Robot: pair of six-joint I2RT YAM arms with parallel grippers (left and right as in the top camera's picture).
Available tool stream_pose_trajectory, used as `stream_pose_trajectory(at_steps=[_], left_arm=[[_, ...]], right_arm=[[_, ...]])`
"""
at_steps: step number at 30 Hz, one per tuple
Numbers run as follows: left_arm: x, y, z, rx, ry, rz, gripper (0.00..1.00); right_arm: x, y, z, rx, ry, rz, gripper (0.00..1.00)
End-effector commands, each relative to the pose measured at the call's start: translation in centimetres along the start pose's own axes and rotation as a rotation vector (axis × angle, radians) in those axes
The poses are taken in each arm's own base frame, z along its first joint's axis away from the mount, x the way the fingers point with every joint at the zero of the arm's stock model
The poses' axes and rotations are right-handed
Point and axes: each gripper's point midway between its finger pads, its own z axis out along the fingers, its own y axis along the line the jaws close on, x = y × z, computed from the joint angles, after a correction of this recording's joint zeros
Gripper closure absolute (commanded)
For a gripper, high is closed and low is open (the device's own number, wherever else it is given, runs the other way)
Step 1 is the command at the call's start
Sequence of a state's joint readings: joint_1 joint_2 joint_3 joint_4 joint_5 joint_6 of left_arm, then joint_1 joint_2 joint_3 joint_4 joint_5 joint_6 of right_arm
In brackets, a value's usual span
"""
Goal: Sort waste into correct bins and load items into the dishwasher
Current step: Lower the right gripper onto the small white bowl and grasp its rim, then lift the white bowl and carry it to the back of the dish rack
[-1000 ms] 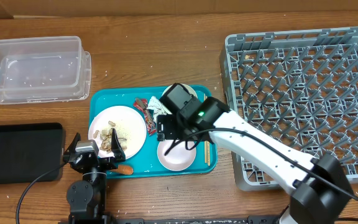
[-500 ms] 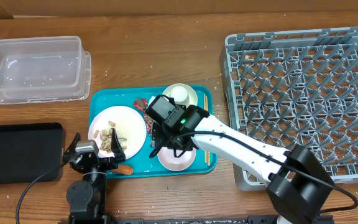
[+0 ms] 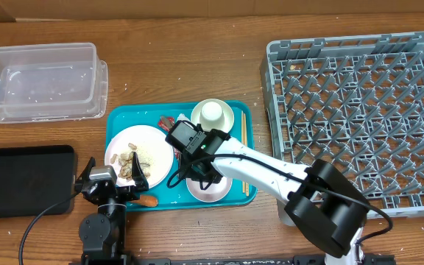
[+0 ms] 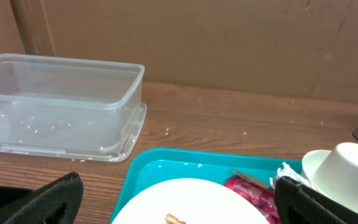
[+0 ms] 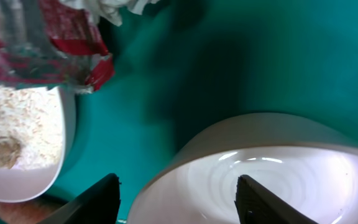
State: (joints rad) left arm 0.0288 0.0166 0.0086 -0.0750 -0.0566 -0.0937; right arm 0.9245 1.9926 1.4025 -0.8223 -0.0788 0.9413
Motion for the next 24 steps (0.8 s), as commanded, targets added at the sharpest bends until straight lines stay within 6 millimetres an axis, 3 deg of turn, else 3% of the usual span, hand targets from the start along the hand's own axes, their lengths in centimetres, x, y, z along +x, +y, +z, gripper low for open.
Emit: stream_pose_trajectory(at_steps=[1,10,18,24], left_arm=[[-0.1,0.0,0.0,-0.001,-0.010,0.019,0.00],[-0.1,0.0,0.0,-0.001,-0.010,0.019,0.00],[-0.1,0.0,0.0,-0.001,-0.010,0.019,0.00],[-0.1,0.0,0.0,-0.001,-0.010,0.019,0.00]], right_arm=[[-0.1,0.2,1.1,0.015,0.012,-0.005,0.41],[-0.1,1.3,0.5,-0.022,0.024,-0.036,0.62],[-0.5,2.3,-1.9,-0.012,0.026,-0.065,0.96],[-0.7,2.4,-3.6,-0.007,0.028,-0.085,0.96]])
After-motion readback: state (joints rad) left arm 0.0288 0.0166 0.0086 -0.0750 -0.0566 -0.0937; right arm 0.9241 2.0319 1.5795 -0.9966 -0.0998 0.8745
